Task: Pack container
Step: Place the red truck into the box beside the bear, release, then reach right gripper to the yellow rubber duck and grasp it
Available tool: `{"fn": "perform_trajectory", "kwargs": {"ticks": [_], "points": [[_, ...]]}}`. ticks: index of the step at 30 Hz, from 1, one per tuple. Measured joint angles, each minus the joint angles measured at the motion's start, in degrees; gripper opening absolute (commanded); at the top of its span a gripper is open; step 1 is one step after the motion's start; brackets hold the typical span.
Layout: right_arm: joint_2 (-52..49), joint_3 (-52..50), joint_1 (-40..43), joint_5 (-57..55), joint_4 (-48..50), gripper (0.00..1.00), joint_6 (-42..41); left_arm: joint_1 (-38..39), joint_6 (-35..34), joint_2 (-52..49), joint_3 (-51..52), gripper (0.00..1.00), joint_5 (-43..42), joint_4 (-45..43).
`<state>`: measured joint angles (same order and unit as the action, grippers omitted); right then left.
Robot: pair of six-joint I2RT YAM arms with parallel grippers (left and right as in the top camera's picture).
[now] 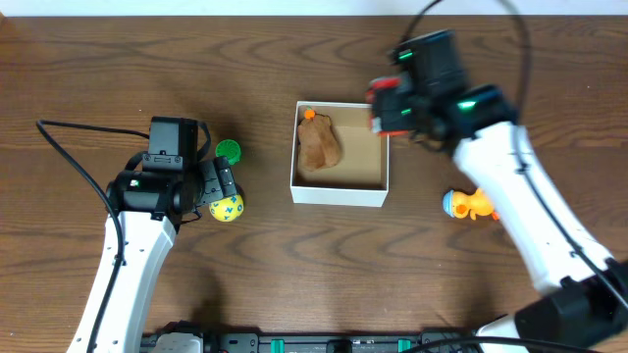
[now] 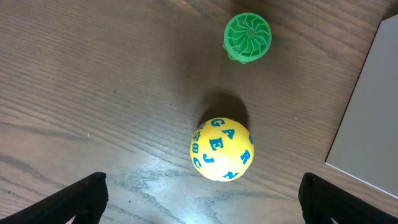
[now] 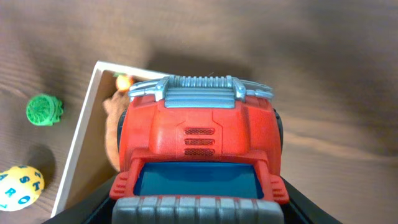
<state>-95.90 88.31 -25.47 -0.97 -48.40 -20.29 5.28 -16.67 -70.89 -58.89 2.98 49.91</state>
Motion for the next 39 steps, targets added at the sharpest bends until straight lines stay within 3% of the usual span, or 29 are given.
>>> {"fn": "perform_trajectory", "kwargs": {"ticks": [8, 11, 14, 17, 21, 27, 33, 39], "points": [[-11.1, 0.0, -7.7, -10.8, 2.1, 0.48, -10.8, 0.0, 0.0, 0.0, 0.0, 0.98, 0.0, 0.0], [-14.6, -0.2, -7.6, -12.2, 3.1, 0.65, -12.5, 0.0, 0.0, 0.0, 0.0, 0.98, 0.0, 0.0], [-15.9, -0.5, -7.6, -12.7, 4.4, 0.73, -12.9, 0.0, 0.0, 0.0, 0.0, 0.98, 0.0, 0.0], [-15.9, -0.5, -7.6, -12.8, 6.9, 0.78, -11.5, 0.0, 0.0, 0.0, 0.0, 0.98, 0.0, 0.0], [-15.3, -0.5, -7.7, -12.8, 7.3, 0.78, -9.1, 0.0, 0.0, 0.0, 0.0, 0.98, 0.0, 0.0], [-8.0, -0.5, -7.0, -13.7, 2.3, 0.82, -7.8, 0.0, 0.0, 0.0, 0.0, 0.98, 0.0, 0.0], [2.6, -0.1, 1.5, -16.5, -7.9, 0.88, -7.4, 0.0, 0.0, 0.0, 0.0, 0.98, 0.0, 0.0], [3.0, -1.2, 16.3, -15.2, -14.8, 0.89, -7.3, 0.0, 0.0, 0.0, 0.0, 0.98, 0.0, 0.0]]}}
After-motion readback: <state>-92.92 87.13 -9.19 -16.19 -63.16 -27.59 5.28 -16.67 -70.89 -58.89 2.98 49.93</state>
